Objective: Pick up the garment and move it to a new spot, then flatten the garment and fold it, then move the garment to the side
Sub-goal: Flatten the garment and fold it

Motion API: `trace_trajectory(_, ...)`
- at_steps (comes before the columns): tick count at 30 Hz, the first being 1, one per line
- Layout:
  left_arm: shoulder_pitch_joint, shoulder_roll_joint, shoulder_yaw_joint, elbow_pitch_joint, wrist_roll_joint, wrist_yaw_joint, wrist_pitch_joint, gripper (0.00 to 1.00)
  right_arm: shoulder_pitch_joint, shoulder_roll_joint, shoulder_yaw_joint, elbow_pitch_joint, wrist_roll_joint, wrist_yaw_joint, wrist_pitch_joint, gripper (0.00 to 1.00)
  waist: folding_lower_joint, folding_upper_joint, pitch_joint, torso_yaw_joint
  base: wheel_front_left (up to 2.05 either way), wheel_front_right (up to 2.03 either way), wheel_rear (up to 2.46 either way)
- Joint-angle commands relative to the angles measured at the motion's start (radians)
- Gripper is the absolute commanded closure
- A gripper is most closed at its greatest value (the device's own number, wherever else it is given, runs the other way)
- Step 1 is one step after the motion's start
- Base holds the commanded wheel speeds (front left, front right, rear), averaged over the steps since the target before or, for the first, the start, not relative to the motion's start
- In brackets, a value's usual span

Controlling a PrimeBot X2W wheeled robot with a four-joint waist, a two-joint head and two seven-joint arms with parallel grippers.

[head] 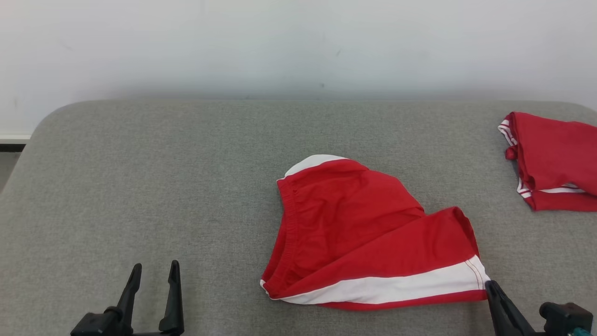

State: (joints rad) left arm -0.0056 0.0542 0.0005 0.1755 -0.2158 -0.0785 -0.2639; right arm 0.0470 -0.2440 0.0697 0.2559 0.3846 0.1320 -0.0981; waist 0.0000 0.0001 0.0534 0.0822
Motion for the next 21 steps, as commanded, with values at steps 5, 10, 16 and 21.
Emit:
trace_trajectory(5,0.012,0.005,0.005,0.002,0.011,-0.003,0.0,0.0,0.034,0.047,-0.055,-0.042,-0.031,-0.003,-0.051,0.0,0.0,-0.0001,-0.009,-0.027,0.0,0.0,0.0)
trace_trajectory(10,0.015,0.012,0.006,0.009,0.015,-0.008,0.0,0.0,0.045,0.081,-0.062,-0.101,-0.056,-0.003,-0.099,0.0,0.0,-0.0001,-0.029,-0.038,0.0,0.0,0.0)
trace_trajectory(16,0.026,0.02,0.001,0.013,0.02,-0.009,0.0,0.0,0.06,0.114,-0.048,-0.157,-0.078,-0.003,-0.134,0.0,0.0,-0.0001,-0.046,-0.047,0.0,0.0,0.0)
trace_trajectory(21,0.024,0.031,-0.041,0.024,0.032,-0.021,0.004,0.0,0.065,0.127,-0.038,-0.16,-0.089,-0.003,-0.141,0.0,0.0,-0.0001,-0.05,-0.051,0.0,0.0,0.0)
